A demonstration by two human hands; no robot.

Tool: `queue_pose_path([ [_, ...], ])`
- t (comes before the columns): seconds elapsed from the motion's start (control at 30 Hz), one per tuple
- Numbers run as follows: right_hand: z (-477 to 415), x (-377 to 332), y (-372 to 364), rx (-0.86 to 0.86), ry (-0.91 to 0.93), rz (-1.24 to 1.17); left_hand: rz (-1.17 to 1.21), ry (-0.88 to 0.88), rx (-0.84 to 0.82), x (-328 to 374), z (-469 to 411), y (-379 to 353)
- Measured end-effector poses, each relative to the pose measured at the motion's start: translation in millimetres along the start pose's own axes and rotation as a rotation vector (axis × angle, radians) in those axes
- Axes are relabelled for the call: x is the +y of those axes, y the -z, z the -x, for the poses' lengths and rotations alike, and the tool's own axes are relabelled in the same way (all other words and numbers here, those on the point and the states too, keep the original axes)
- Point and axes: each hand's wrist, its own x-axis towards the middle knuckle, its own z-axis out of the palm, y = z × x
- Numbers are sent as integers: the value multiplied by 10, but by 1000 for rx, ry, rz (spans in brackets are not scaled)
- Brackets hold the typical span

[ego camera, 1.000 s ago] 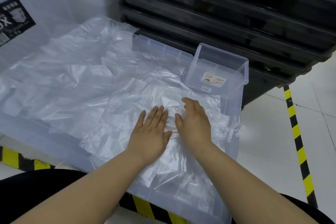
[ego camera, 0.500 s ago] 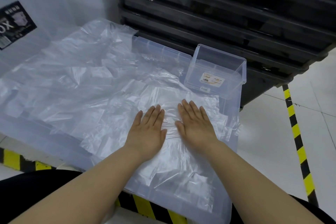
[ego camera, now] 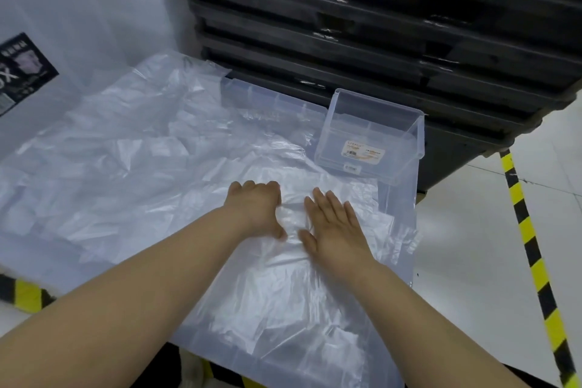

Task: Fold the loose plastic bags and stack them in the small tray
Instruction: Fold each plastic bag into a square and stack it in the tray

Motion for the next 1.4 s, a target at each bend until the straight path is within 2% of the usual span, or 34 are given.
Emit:
queue_pose_path([
  [0.13, 3, 10, 34, -11, 7, -2, -47, 25, -58, 22, -28, 27],
  [0.23, 39, 51, 46, -23, 20, 4, -36, 17, -15, 25, 20, 26],
  [0.3, 56, 81, 58, -15, 35, -13, 35, 13, 41, 22, 79, 28],
  [0.4, 53, 95, 104, 34, 54, -120, 271, 44, 104, -30, 197, 69],
  [0.53, 84, 115, 231, 136, 3, -451, 706, 83, 163, -106, 312, 118],
  [0.63, 128, 155, 382, 217, -66, -897, 1077, 105, 228, -103, 335, 174],
  [0.73, 142, 147, 494, 169, -145, -1282, 1319, 124, 298, -69, 304, 171],
  [0.8, 122, 117, 519, 110, -126, -1460, 1394, 120, 327, -1, 293, 158],
  [0.9, 107, 48, 560, 106, -81, -1537, 1403, 71, 314, 144, 290, 155],
  [0.97, 92, 38, 591, 166, -131, -1499, 1400, 50, 291, 219, 281, 162],
  [1.07, 67, 121, 699, 270, -225, -1417, 1422, 23, 343, 265, 203, 221],
  [1.17, 41, 315, 905, 405, -302, -1356, 1247, -87, 369, 314, 94, 359],
  [1.27, -4, 491, 1173, 515, -354, -1321, 1036, -198, 313, 383, -94, 444],
  [1.4, -138, 671, 1492, 592, -387, -1030, 746, -250, 241, 465, -295, 452],
])
